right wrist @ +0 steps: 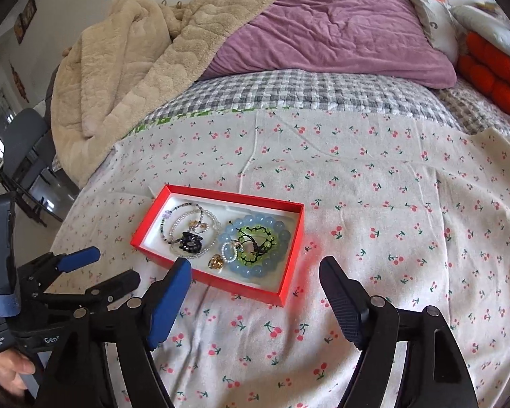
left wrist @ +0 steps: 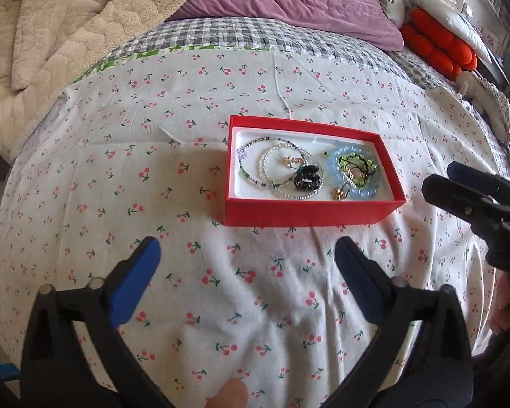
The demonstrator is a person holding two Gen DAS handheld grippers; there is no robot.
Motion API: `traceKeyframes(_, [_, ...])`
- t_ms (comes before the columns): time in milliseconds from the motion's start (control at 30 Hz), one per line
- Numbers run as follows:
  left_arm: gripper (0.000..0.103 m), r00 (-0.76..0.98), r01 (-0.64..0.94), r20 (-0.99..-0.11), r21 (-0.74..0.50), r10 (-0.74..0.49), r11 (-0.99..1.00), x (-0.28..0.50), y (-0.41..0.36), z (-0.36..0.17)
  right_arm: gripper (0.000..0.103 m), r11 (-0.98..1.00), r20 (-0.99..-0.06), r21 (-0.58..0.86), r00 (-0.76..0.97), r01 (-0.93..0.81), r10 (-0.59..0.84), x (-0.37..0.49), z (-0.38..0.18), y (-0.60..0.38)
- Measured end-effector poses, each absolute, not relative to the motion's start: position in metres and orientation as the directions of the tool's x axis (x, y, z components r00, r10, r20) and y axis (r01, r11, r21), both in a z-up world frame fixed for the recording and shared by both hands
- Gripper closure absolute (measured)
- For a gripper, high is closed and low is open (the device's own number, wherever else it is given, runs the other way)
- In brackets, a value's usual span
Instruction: Organize jewelry
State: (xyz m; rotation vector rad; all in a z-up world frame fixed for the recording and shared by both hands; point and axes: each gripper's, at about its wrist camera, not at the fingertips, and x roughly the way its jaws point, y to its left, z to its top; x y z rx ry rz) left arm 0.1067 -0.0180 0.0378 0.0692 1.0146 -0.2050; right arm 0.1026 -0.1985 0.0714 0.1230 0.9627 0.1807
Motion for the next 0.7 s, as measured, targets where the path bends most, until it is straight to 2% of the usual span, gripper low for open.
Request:
traceKeyframes(33, [0.0, 0.523, 0.201, -0.843, -0.023, -0.127, 0.979, 0.101, -0.018, 0.04, 0.019, 0.981, -0.807, 0.17, 0.557, -0.096, 0.195, 0.099, 0.074, -0.196])
traceKeyframes(100, [0.0, 0.514, 0.192, -0.85, -0.02, -0.118, 0.981, 0.093, -0.016, 0.042, 0.004, 0.98, -0.806, 0.176, 0.558, -0.09, 0.196, 0.088, 0.078, -0.194])
traceKeyframes(133, [0.0, 0.498, 0.181, -0.86, -0.024, -0.112, 0.983, 0.09, -0.014, 0.041, 0.0, 0.982, -0.809, 0.174, 0.557, -0.076, 0.187, 0.083, 0.078, -0.194])
traceKeyframes(333, [0.0, 0.499, 0.12, -0.863, -0.022, -0.08, 0.993, 0.062, -0.002, 0.038, 0.0, 0.999, -0.848, 0.051, 0.528, -0.012, 0.05, 0.051, 0.069, -0.195])
traceKeyframes(500, [0.0, 0.515, 0.099, -0.855, -0.02, -0.069, 0.995, 0.045, 0.002, 0.03, 0.0, 0.997, -0.884, 0.051, 0.468, 0.056, 0.019, 0.031, 0.047, -0.201])
traceKeyframes(700, [0.0, 0.514, 0.107, -0.857, 0.01, -0.047, 0.994, 0.042, -0.001, 0.023, 0.0, 0.999, -0.902, 0.028, 0.431, 0.021, 0.016, 0.027, 0.032, -0.19])
